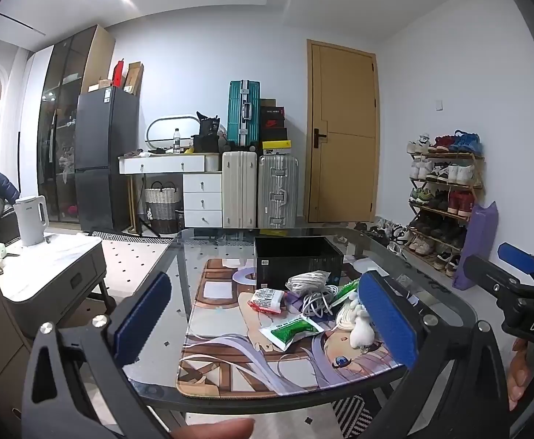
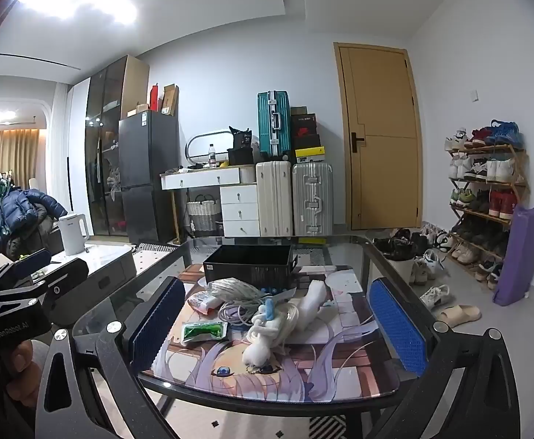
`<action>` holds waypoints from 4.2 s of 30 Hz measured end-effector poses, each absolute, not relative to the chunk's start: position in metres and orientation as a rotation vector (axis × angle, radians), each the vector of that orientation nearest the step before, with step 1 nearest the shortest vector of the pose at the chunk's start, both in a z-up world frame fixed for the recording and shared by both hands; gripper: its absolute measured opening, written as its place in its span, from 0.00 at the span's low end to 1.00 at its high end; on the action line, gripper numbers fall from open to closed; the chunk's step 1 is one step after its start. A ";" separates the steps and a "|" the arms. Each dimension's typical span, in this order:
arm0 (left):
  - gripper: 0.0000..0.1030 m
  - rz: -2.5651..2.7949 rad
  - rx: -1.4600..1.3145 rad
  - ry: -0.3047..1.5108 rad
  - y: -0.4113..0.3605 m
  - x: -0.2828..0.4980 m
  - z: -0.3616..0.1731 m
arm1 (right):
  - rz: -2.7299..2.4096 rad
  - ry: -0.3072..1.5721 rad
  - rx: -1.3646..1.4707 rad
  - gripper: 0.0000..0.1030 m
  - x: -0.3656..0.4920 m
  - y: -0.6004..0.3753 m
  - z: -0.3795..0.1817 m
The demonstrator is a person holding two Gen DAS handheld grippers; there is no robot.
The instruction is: Organize soft objects
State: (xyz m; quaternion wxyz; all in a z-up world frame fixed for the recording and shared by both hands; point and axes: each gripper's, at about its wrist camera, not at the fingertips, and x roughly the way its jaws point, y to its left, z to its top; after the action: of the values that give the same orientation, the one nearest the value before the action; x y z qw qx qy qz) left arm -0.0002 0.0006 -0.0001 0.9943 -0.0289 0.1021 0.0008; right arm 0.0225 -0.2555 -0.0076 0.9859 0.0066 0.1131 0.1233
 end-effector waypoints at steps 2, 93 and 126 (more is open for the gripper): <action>1.00 0.000 -0.055 0.209 0.000 0.000 0.000 | 0.248 0.225 0.016 1.00 0.023 -0.256 -0.008; 1.00 0.007 -0.046 0.228 -0.002 0.009 -0.007 | 0.254 0.237 0.011 1.00 0.030 -0.252 -0.014; 1.00 -0.227 0.105 0.982 -0.024 0.227 -0.100 | 0.337 0.981 -0.024 1.00 0.244 -0.225 -0.082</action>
State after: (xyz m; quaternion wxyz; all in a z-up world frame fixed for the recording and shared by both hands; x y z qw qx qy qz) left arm 0.2268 -0.0237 -0.1000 0.8743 0.0501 0.4704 -0.1089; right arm 0.2436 -0.2246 -0.0816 0.8684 -0.0112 0.4689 0.1611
